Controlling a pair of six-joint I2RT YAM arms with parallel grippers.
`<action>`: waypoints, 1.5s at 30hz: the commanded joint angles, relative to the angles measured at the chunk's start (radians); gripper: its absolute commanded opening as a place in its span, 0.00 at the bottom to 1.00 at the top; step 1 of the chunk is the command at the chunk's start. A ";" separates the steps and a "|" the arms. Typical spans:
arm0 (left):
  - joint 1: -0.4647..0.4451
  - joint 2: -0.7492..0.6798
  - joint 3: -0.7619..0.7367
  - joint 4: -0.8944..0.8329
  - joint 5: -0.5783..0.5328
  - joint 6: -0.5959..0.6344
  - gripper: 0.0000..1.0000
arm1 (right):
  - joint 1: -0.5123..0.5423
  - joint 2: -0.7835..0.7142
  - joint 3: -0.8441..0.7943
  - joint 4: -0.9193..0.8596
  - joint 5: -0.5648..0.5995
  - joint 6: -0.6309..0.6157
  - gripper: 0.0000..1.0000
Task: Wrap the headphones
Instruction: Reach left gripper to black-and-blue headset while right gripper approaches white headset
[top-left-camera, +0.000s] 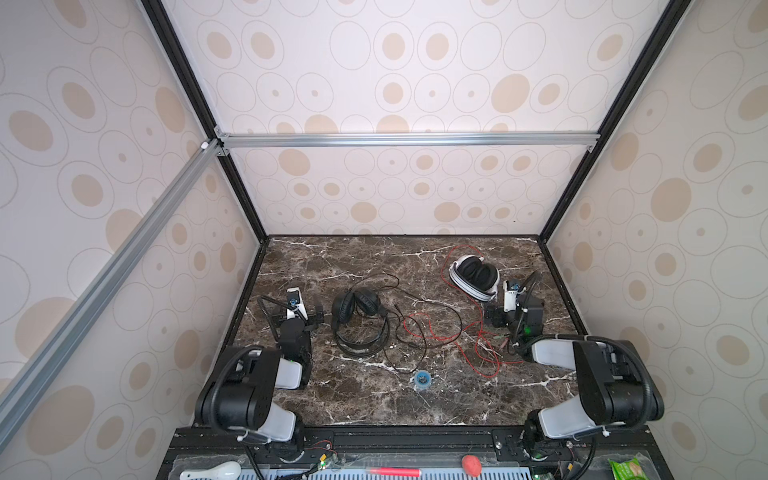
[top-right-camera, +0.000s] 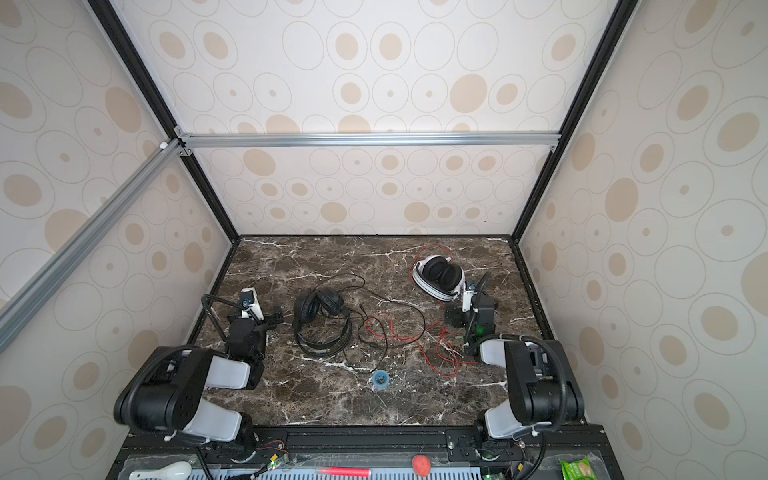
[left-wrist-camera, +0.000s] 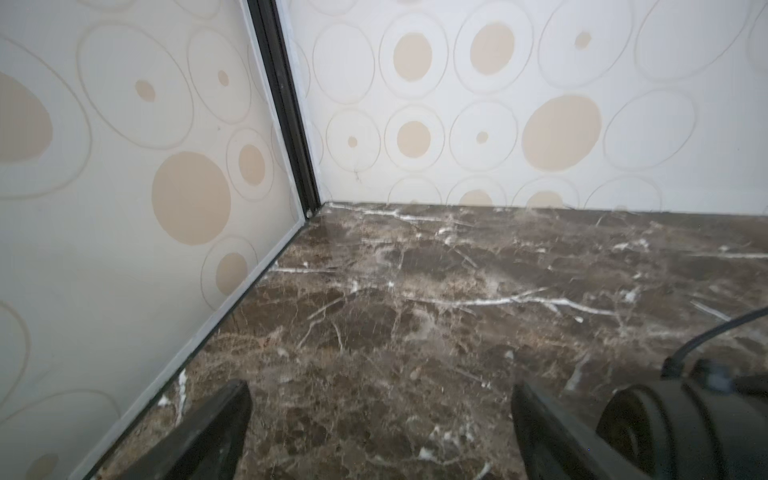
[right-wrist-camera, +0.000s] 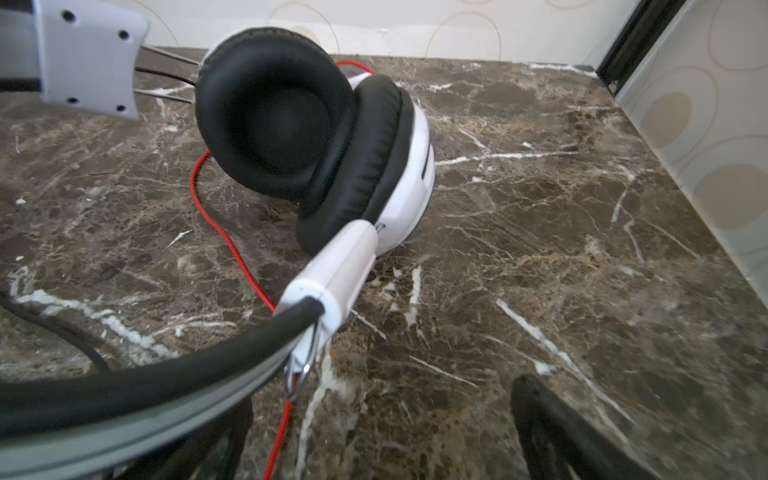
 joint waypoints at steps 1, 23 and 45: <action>-0.003 -0.146 0.118 -0.313 0.024 -0.101 0.98 | 0.029 -0.155 0.149 -0.288 0.100 0.077 1.00; -0.437 -0.294 0.391 -1.418 0.100 -1.092 0.98 | 0.428 0.113 1.063 -1.351 0.142 0.109 1.00; -0.540 -0.039 0.304 -1.281 0.095 -1.325 0.66 | 0.507 0.103 1.062 -1.367 0.062 -0.026 1.00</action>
